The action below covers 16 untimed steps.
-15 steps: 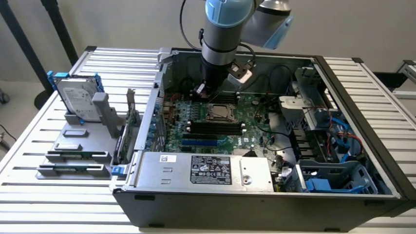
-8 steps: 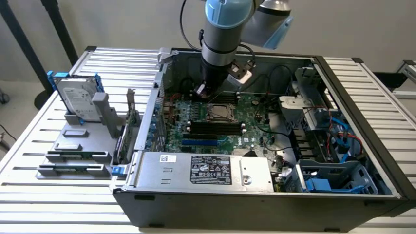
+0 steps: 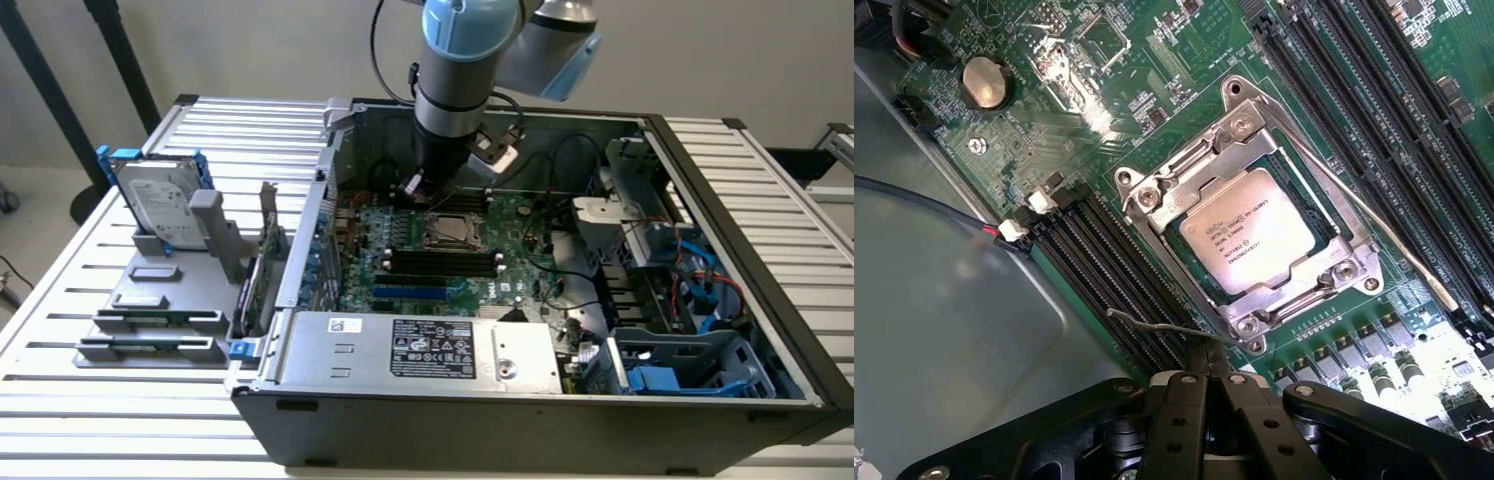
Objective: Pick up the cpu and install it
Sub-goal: 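Install the first cpu locking lever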
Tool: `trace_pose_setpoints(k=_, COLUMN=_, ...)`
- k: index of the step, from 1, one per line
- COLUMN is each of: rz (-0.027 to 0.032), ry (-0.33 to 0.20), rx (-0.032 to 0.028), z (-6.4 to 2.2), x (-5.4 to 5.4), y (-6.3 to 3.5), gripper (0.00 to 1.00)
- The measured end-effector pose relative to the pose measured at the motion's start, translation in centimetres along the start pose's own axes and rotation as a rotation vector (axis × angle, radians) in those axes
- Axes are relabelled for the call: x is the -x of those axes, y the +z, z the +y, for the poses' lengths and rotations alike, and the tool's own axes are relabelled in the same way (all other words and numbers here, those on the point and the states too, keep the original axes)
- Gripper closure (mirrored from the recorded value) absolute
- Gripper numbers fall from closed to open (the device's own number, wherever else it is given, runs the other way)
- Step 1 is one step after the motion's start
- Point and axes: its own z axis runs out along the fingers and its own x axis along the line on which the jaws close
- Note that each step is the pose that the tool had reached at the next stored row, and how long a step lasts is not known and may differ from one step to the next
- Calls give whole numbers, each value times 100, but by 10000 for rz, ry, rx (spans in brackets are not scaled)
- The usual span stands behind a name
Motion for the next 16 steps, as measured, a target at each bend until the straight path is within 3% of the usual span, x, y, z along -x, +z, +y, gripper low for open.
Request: trace_pose_setpoints(k=16, rz=-21, ry=-127, rx=-19, z=76, x=-50, y=43, gripper=89)
